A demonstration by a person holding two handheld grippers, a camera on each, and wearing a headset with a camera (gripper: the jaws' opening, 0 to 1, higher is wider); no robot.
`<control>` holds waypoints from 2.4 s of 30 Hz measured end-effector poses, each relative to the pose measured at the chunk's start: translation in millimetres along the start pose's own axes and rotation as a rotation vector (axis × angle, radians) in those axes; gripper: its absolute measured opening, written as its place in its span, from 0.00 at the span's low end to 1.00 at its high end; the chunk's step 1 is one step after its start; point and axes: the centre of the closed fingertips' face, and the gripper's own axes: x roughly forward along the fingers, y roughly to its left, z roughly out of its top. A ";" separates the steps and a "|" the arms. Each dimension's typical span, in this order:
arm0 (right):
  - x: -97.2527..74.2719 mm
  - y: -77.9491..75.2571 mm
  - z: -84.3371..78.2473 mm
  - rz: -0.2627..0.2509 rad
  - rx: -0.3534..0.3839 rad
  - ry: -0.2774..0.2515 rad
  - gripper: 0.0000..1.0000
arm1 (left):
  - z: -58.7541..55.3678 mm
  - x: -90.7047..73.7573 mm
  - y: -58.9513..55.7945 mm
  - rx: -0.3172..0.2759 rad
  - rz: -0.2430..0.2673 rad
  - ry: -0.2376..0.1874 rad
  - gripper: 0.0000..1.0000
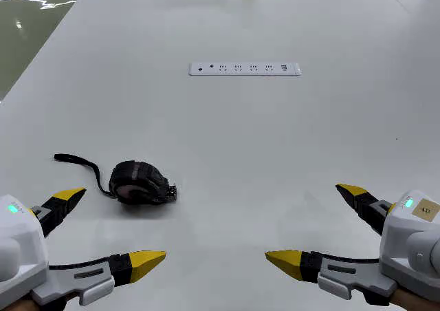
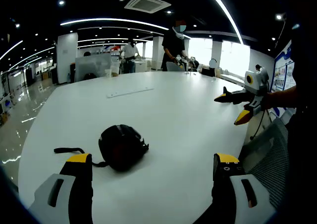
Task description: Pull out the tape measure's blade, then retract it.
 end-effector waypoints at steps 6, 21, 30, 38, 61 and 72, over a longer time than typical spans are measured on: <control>0.2 1.2 -1.0 0.005 0.000 0.005 0.99 | -0.2 0.1 0.2 0.007 -0.001 0.002 0.99; 0.1 1.9 -3.2 0.012 -0.011 0.016 0.99 | 0.4 1.7 2.1 0.025 -0.003 0.007 0.99; 1.9 -0.4 -3.5 0.011 -0.025 0.022 0.99 | 0.1 3.5 3.8 0.033 -0.007 0.014 0.99; 4.7 -2.0 -4.5 0.022 -0.034 0.030 0.99 | 1.2 7.3 5.5 0.044 -0.021 0.019 0.99; 23.0 -7.4 -5.0 0.102 -0.091 0.061 0.91 | 3.9 24.7 17.9 0.113 -0.076 0.063 0.99; 38.9 -8.5 -2.2 0.148 -0.123 0.075 0.91 | 7.3 34.5 28.0 0.136 -0.097 0.081 0.99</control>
